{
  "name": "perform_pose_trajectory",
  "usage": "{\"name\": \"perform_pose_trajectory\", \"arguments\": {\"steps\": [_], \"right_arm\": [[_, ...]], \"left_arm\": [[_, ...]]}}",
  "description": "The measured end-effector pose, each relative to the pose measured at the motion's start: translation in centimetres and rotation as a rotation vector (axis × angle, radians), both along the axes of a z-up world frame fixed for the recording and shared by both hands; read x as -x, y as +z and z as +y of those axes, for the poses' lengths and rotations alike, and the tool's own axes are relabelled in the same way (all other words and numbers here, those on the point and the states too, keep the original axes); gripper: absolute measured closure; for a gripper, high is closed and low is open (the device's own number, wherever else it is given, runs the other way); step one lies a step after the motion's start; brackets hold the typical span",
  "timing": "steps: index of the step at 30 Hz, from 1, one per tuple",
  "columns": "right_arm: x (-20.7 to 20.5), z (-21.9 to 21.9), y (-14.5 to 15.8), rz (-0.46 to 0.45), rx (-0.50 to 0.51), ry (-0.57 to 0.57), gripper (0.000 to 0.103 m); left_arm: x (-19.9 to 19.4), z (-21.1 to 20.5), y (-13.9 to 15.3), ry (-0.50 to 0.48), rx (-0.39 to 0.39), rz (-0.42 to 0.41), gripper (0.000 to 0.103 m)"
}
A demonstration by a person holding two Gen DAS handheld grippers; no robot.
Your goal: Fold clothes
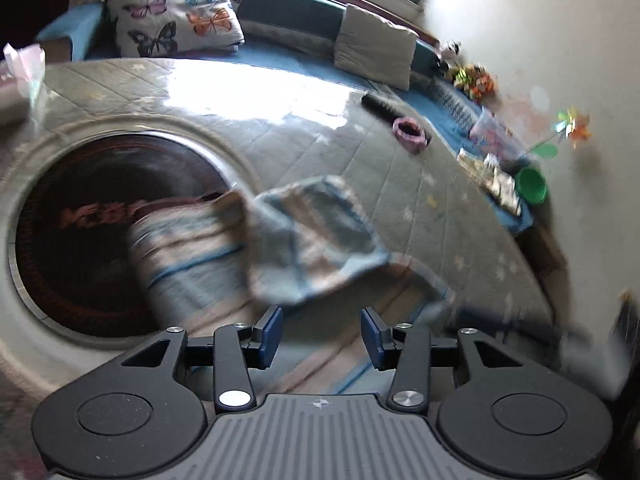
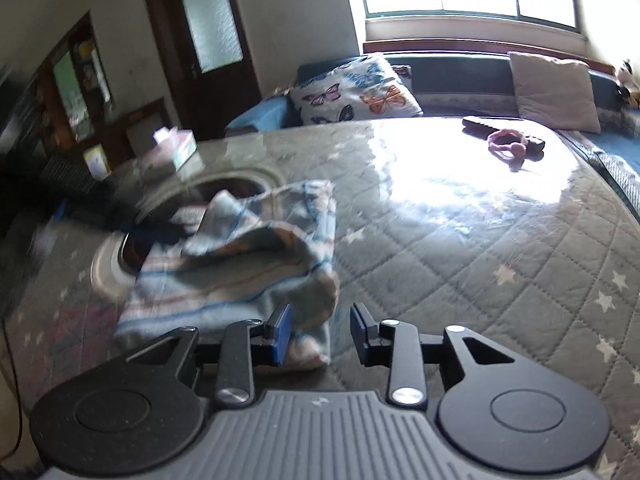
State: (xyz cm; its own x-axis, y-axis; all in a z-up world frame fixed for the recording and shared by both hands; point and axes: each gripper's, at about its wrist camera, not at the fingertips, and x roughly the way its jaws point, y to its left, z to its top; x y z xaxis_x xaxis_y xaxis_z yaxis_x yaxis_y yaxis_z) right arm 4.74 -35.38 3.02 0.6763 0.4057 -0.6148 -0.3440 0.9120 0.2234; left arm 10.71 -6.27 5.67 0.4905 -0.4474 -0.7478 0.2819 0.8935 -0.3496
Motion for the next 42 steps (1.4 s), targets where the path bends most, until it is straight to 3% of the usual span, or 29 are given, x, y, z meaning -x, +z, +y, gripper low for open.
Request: {"name": "perform_pose_trajectory", "arguments": {"steps": [8, 14, 17, 19, 20, 21, 23, 28, 34, 37, 42], "right_arm": [[-3.4, -1.5, -0.9, 0.095, -0.154, -0.021, 0.072], [-3.5, -1.6, -1.4, 0.137, -0.191, -0.021, 0.091], [-3.4, -1.7, -0.9, 0.134, -0.202, -0.022, 0.094], [-3.3, -1.7, -0.7, 0.133, -0.208, -0.022, 0.095], [-3.3, -1.6, -0.5, 0.133, -0.209, -0.024, 0.095], [-3.4, -1.6, -0.4, 0.132, -0.21, -0.024, 0.096], [-3.3, -1.5, -0.1, 0.131, -0.214, -0.024, 0.096], [-2.4, -1.7, 1.3, 0.125, -0.273, -0.013, 0.097], [-1.4, -1.6, -1.6, 0.191, -0.238, -0.036, 0.096], [-1.2, -1.5, -2.6, 0.216, -0.198, -0.048, 0.083], [-0.6, -0.4, 0.8, 0.074, -0.055, 0.004, 0.082]], "left_arm": [[5.3, -1.3, -1.9, -0.131, -0.167, -0.129, 0.052], [7.4, -3.6, -2.8, -0.217, -0.329, -0.282, 0.053], [7.6, -4.3, -3.3, -0.248, -0.385, -0.33, 0.062], [8.0, -4.7, -3.7, -0.275, -0.413, -0.354, 0.074], [8.2, -4.9, -3.7, -0.287, -0.423, -0.366, 0.087], [8.4, -4.9, -3.6, -0.293, -0.431, -0.38, 0.096], [8.7, -4.7, -2.9, -0.289, -0.439, -0.412, 0.1], [9.7, -2.9, 0.2, -0.271, -0.424, -0.507, 0.101], [9.7, -2.9, -2.8, -0.353, -0.435, -0.387, 0.099], [10.2, -2.8, -3.3, -0.381, -0.448, -0.37, 0.095], [9.7, -0.7, -1.4, -0.327, -0.372, -0.374, 0.095]]}}
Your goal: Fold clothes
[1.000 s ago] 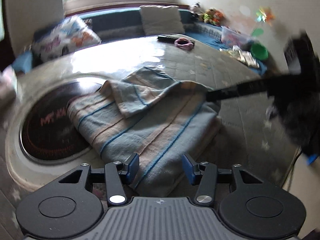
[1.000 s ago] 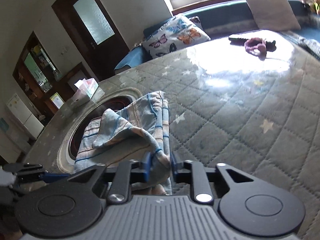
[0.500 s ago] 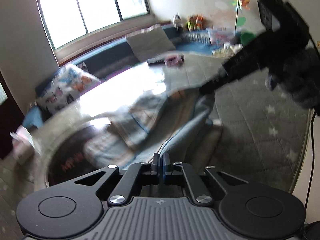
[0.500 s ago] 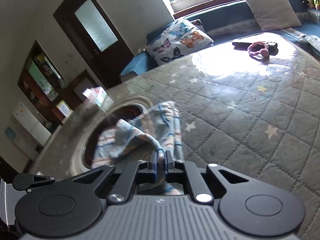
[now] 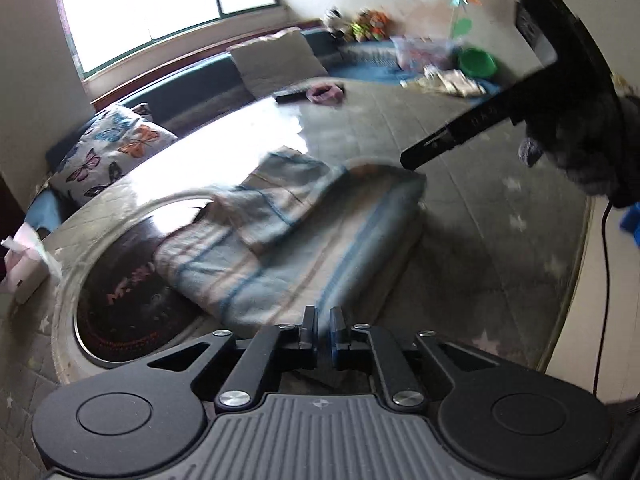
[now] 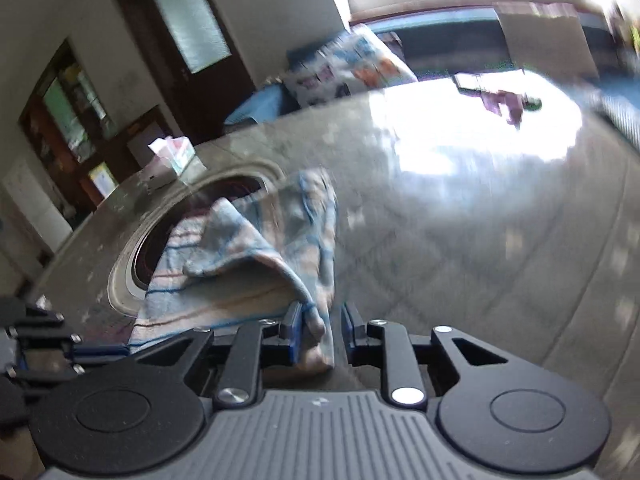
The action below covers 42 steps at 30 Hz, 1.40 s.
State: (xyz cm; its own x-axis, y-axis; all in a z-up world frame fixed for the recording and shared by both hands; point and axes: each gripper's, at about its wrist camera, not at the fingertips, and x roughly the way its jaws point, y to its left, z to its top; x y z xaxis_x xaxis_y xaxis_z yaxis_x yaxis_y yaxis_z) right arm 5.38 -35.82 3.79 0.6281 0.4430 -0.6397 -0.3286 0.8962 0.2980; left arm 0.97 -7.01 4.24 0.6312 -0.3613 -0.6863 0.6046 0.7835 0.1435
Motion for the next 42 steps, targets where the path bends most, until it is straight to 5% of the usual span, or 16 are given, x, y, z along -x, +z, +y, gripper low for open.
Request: {"name": "perform_pose_trajectory", "arguments": {"steps": [6, 14, 26, 32, 42], "right_arm": [[-0.4, 3.1, 2.2, -0.11, 0.055, 0.088, 0.082], [-3.8, 7.0, -1.7, 0.051, 0.016, 0.207, 0.082], [-7.4, 5.4, -1.1, -0.054, -0.018, -0.018, 0.082], [-8.0, 6.4, -0.5, -0.088, 0.031, 0.036, 0.082], [-12.4, 7.3, -2.5, -0.022, 0.04, 0.052, 0.083]], "left_arm": [[-1.5, 0.3, 0.2, 0.052, 0.073, 0.022, 0.095], [-2.4, -0.3, -2.1, 0.047, 0.075, 0.085, 0.095], [-2.5, 0.0, -2.5, 0.044, 0.08, 0.11, 0.095], [-3.0, 0.6, -1.7, 0.063, 0.105, 0.101, 0.081], [-5.6, 3.1, -1.6, 0.179, 0.136, 0.15, 0.081]]}}
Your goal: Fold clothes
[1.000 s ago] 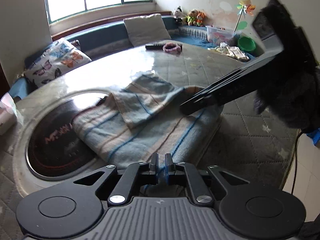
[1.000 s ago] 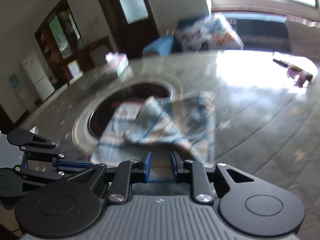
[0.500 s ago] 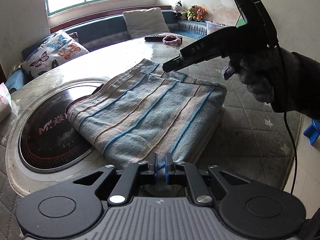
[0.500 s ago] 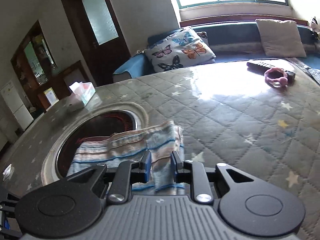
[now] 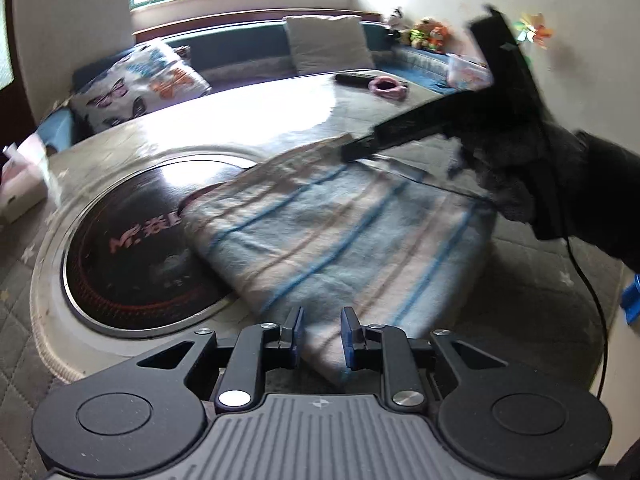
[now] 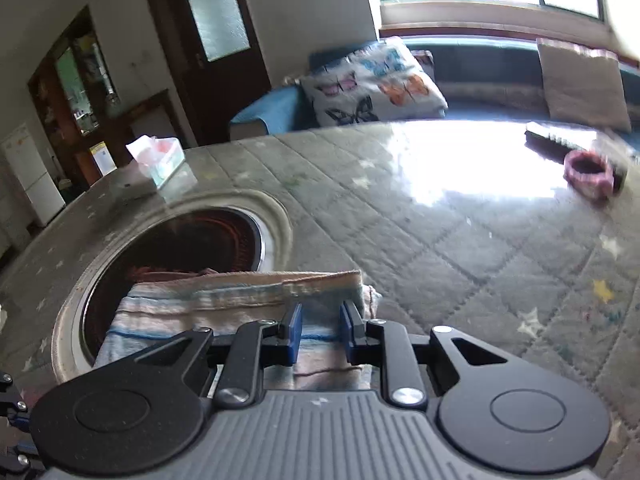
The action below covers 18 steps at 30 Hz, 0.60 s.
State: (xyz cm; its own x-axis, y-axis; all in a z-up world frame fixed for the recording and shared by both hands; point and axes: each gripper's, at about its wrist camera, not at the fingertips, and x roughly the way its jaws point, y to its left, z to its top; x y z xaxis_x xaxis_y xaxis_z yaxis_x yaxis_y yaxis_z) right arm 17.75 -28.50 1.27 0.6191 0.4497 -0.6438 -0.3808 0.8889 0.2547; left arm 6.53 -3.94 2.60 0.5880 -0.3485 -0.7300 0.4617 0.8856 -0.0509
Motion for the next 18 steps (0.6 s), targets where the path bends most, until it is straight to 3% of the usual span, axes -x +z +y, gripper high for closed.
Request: {"name": "perform_pose_trajectory", "arguments": {"steps": [9, 18], "right_arm": [[0.2, -1.4, 0.2, 0.004, -0.015, -0.002, 0.081], [0.1, -2.6, -0.5, 0.026, -0.06, -0.039, 0.075]], "left_arm": [[-6.9, 1.9, 0.3, 0.246, 0.103, 0.032, 0.082], [-9.3, 3.3, -1.3, 0.309, 0.084, 0.076, 0.083]]}}
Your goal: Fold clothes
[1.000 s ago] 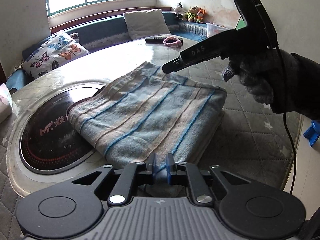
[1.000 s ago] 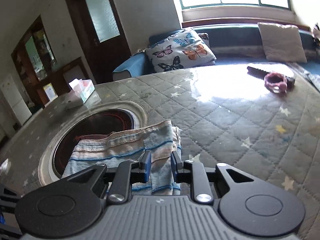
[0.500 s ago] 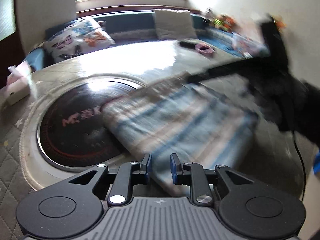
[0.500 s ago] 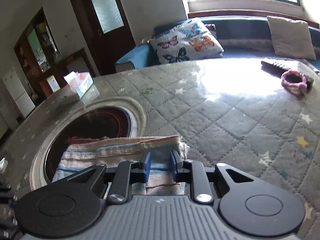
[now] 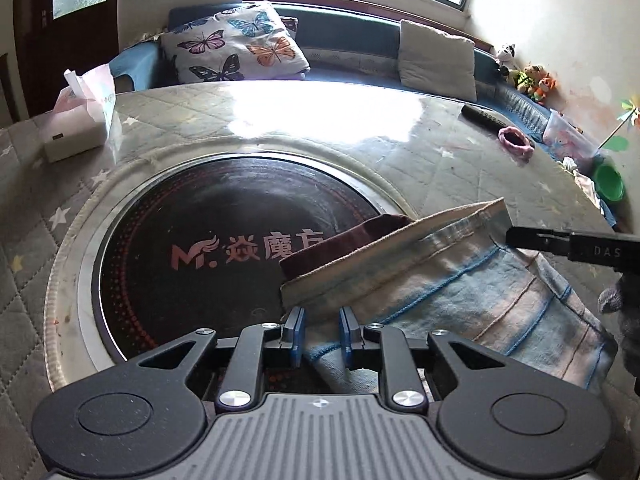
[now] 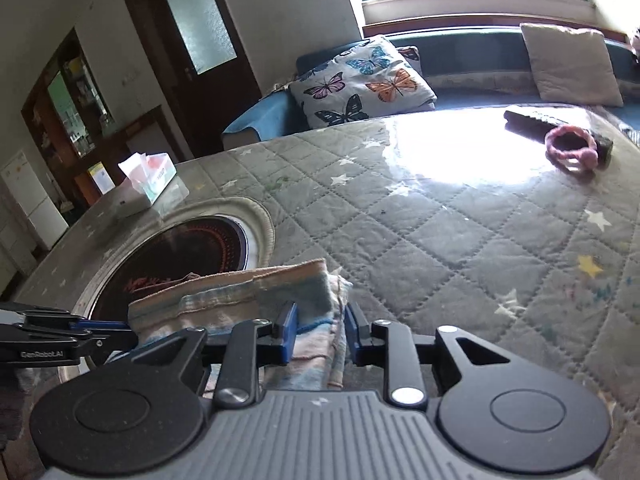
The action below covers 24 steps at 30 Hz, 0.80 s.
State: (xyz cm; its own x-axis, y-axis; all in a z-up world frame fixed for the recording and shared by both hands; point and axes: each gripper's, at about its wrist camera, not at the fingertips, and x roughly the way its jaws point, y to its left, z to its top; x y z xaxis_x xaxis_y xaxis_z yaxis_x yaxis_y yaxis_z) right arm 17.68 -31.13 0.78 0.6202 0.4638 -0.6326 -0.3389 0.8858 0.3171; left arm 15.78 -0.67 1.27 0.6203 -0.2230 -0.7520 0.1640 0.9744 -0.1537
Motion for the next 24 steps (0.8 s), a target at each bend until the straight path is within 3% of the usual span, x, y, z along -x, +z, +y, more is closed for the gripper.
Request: {"name": "perform_pose_trajectory", "arguments": {"steps": [8, 10, 13, 15, 24], "right_arm": [[-0.4, -0.7, -1.2, 0.066, -0.091, 0.003, 0.07], [-0.4, -0.7, -1.2, 0.077, -0.109, 0.008, 0.071], [-0.2, -0.7, -1.3, 0.092, -0.128, 0.015, 0.082], [0.2, -0.9, -1.3, 0.106, -0.146, 0.018, 0.085], [4.2, -1.9, -1.0, 0.109, -0.148, 0.006, 0.081]], "left_arm": [[1.0, 1.7, 0.6, 0.049, 0.091, 0.023, 0.074], [1.1, 1.9, 0.4, 0.055, 0.122, 0.043, 0.074], [1.1, 2.0, 0.3, 0.052, 0.152, 0.063, 0.074], [1.3, 2.0, 0.2, 0.044, 0.16, 0.067, 0.069], [3.5, 2.4, 0.2, 0.051, 0.179, 0.079, 0.068]]}}
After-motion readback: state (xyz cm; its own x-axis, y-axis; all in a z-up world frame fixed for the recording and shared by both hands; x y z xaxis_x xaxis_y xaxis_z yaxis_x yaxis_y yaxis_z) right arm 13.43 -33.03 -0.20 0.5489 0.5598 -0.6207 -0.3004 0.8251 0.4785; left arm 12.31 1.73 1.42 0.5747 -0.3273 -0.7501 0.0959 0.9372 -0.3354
